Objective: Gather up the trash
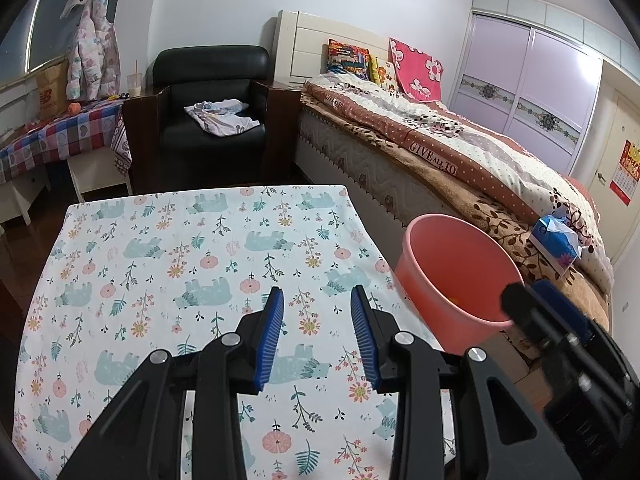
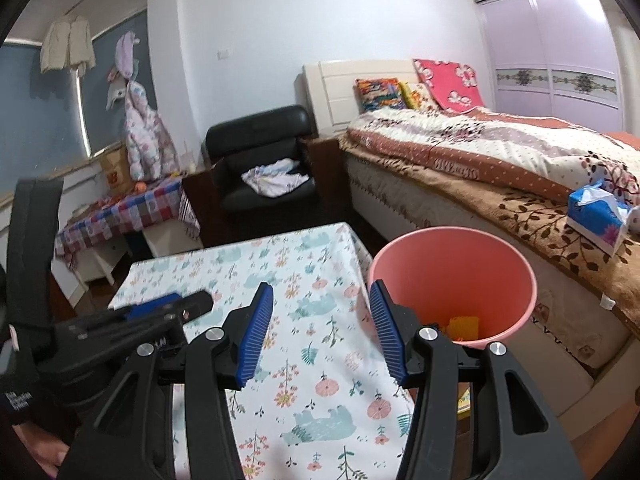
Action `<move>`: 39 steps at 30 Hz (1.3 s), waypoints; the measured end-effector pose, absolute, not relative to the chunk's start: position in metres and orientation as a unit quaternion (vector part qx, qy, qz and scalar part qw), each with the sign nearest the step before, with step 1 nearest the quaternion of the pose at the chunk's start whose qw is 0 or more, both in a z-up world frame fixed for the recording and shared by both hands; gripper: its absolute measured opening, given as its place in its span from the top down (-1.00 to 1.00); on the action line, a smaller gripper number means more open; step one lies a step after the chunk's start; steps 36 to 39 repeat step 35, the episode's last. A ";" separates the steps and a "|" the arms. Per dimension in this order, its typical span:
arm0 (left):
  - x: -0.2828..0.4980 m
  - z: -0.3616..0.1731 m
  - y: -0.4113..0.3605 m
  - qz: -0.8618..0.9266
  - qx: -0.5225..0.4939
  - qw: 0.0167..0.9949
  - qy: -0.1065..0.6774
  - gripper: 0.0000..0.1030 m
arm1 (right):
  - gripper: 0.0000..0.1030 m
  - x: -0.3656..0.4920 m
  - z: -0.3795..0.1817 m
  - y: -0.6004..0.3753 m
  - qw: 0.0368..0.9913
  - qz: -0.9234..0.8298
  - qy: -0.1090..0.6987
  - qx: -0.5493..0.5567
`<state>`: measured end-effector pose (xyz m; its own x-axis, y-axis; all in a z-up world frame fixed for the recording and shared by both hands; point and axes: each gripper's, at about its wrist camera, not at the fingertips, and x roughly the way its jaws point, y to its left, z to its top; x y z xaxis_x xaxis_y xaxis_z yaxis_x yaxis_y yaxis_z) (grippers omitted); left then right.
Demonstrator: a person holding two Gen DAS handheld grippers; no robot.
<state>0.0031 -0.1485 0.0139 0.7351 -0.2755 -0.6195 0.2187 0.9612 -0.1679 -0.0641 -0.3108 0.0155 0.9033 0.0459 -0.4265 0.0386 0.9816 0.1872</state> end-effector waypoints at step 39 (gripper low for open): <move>0.004 0.004 -0.143 -0.131 -0.043 0.926 0.350 0.33 | 0.01 -0.059 0.007 -0.311 0.967 -0.002 0.238 0.096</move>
